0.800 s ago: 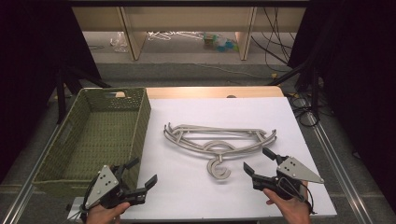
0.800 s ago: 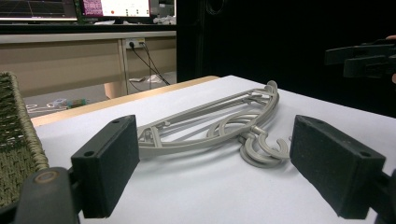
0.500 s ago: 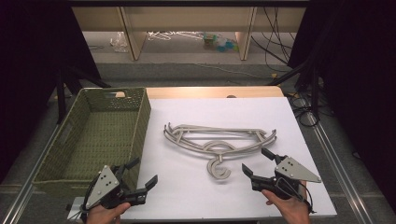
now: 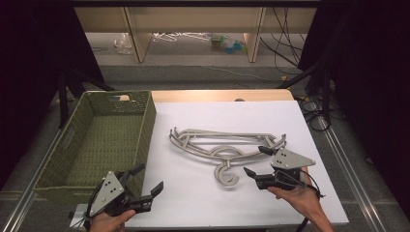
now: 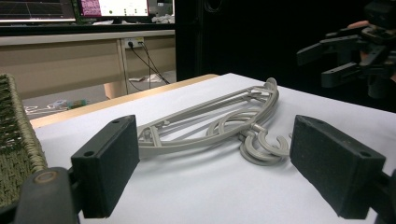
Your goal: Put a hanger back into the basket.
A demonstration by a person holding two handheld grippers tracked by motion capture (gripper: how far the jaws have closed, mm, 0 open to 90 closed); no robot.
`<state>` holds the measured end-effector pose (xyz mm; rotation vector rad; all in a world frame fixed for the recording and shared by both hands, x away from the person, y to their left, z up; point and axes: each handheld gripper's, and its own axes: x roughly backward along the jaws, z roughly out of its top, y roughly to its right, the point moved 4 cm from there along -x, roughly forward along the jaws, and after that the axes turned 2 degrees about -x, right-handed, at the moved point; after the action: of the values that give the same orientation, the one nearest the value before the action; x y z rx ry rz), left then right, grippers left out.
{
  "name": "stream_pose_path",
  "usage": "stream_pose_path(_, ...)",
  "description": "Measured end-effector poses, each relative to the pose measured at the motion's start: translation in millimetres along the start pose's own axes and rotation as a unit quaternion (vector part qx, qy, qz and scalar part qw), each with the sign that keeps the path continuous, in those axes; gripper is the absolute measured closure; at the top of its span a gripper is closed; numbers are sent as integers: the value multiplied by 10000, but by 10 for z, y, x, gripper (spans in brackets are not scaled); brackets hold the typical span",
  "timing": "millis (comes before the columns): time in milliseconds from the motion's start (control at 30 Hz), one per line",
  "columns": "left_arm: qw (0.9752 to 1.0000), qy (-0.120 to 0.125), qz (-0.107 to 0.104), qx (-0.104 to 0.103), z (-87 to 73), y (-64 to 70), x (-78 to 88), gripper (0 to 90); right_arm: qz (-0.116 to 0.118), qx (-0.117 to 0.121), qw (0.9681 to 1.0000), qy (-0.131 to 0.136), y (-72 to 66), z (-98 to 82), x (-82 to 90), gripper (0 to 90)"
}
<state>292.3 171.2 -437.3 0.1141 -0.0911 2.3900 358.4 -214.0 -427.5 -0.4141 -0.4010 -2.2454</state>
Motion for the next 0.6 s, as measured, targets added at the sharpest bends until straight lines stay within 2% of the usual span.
stream_pose_path(67, 10000, -16, -1, -8, -3, 2, -2, 156, 218, 177, 9989, -381, 65, 12, -77, 233)
stream_pose_path(100, 10000, -25, -4, -16, -6, 1, -5, 156, 242, 265, 9980, -510, 91, 14, -102, 244)
stream_pose_path(167, 10000, -33, -11, -23, -8, 5, -5, 156, 348, 366, 9961, -723, 125, 12, -165, 256)
stream_pose_path(200, 10000, -33, -11, -23, -8, 5, -5, 156, 348, 366, 9961, -723, 125, 12, -165, 256)
stream_pose_path(233, 10000, -41, -19, -38, -9, 8, -4, 156, 408, 447, 9945, -854, 143, 3, -202, 266)
stream_pose_path(267, 10000, -51, -31, -72, -9, 9, -8, 156, 384, 670, 9902, -1165, 190, -33, -288, 276)
stream_pose_path(300, 10000, -51, -31, -72, -9, 9, -8, 156, 384, 670, 9902, -1165, 190, -33, -288, 276)
stream_pose_path(333, 10000, -62, -35, -66, -11, 12, -9, 156, 381, 805, 9848, -1489, 248, -83, -378, 285)
stream_pose_path(433, 9999, -80, -49, -112, -15, 17, -12, 157, 340, 1010, 9783, -1776, 342, -136, -507, 351)
stream_pose_path(467, 9999, -80, -49, -112, -15, 17, -12, 157, 340, 1010, 9783, -1776, 342, -136, -507, 351)
stream_pose_path(500, 9999, -79, -55, -113, -16, 18, -14, 157, 322, 1107, 9750, -1899, 365, -146, -544, 369)
stream_pose_path(533, 9999, -82, -65, -114, -18, 19, -15, 157, 286, 1335, 9673, -2138, 405, -167, -617, 410)
stream_pose_path(567, 9999, -87, -57, -84, -20, 19, -16, 157, 294, 1404, 9640, -2238, 418, -183, -652, 419)
stream_pose_path(600, 9999, -87, -57, -84, -20, 19, -16, 157, 294, 1404, 9640, -2238, 418, -183, -652, 419)
